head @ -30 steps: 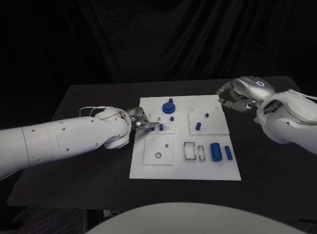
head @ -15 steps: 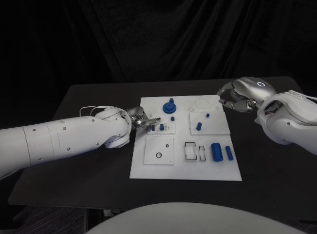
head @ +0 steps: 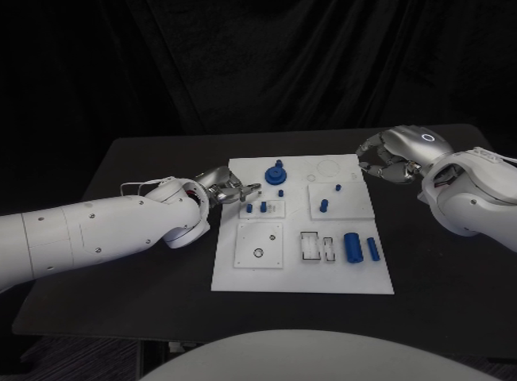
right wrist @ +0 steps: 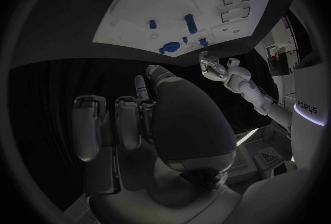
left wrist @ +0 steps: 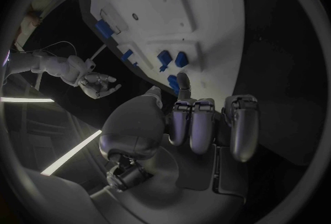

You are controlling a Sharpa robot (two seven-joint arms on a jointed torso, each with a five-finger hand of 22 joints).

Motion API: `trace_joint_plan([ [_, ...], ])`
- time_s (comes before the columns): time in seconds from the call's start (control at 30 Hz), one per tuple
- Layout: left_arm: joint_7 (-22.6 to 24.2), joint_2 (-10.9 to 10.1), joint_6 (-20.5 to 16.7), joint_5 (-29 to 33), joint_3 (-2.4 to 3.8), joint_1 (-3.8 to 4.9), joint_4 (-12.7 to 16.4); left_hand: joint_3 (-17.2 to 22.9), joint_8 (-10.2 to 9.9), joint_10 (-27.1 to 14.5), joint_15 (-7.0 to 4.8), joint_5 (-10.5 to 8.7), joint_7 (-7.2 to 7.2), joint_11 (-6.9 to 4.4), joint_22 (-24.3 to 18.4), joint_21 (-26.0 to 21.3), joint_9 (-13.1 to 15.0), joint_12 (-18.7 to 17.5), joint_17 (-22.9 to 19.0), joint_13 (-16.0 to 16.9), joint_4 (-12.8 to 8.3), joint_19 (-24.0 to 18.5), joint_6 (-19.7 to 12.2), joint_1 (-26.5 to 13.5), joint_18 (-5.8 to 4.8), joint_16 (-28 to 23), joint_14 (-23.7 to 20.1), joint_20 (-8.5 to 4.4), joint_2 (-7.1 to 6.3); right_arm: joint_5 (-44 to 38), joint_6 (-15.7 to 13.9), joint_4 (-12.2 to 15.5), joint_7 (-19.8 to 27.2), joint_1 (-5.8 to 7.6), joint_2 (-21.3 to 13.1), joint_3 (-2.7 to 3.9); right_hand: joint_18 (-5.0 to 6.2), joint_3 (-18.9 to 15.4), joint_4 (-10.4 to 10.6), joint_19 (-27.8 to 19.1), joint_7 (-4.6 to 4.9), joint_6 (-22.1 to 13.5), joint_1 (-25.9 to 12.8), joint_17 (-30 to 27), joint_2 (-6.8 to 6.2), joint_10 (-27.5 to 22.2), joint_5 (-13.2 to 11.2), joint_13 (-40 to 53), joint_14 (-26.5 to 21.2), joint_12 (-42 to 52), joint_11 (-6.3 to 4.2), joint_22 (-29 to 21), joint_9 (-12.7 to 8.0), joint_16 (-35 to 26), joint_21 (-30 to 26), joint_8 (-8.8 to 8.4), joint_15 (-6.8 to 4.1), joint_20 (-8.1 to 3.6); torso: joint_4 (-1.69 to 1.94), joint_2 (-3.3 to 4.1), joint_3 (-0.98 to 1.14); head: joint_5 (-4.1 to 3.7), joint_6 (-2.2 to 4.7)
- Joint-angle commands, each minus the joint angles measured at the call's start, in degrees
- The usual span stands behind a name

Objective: Assemble the parts on the task board

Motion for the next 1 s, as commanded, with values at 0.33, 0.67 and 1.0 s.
trace_joint_plan([
  [0.33,17.47,0.23,3.37,0.21,0.09,5.43,-1.42,0.03,-8.78,-44.98,8.14,6.16,7.37,7.97,5.96,-13.29,-3.60,-40.31,8.50,-3.12,-0.26,-15.32,-19.13,22.69,3.94,-3.29,-2.78,6.54,-0.38,0.52,-1.73,0.00,0.14,-0.10,0.13,0.05,0.59,0.35,0.00,4.00,0.00,0.39,-0.50,11.01,-0.07,2.99,0.29,11.84,4.74,-0.22,0.40,13.71,-0.06,-0.17,-0.26,-0.03,0.30,0.43,-0.06,-0.02,0.03,-0.11,-0.01],
  [0.67,27.80,6.43,10.82,-6.39,-0.01,4.55,-10.05,22.61,-9.07,-58.83,10.06,15.74,8.62,11.48,7.93,-13.10,-11.09,-59.55,1.95,-20.21,-5.59,-16.93,-20.53,39.98,4.56,-5.61,-10.22,9.61,-8.53,0.57,-1.74,-0.13,0.67,-0.10,0.17,0.05,0.58,0.36,-0.02,4.03,-0.01,0.42,-0.48,11.05,-0.10,3.01,0.33,11.86,4.75,-0.21,0.39,13.73,-0.06,-0.12,-0.21,-0.02,0.30,0.44,0.03,0.06,0.06,-0.92,-0.01],
  [1.0,30.52,11.99,14.25,-13.12,-0.01,2.72,-16.31,35.37,-9.17,-57.98,10.35,9.58,7.31,11.64,8.77,-9.54,-18.55,-60.13,2.37,-25.61,-7.37,-12.97,-19.45,34.28,3.96,-4.24,-6.97,10.10,-13.84,0.58,-1.33,-0.18,0.60,-0.11,0.24,0.05,0.58,0.38,-0.02,4.03,-0.02,0.52,-0.53,11.08,-0.14,3.01,0.47,11.86,4.76,-0.21,0.38,13.73,-0.06,-0.09,-0.21,0.02,0.29,0.44,0.01,0.28,-0.28,-1.23,-0.01],
])
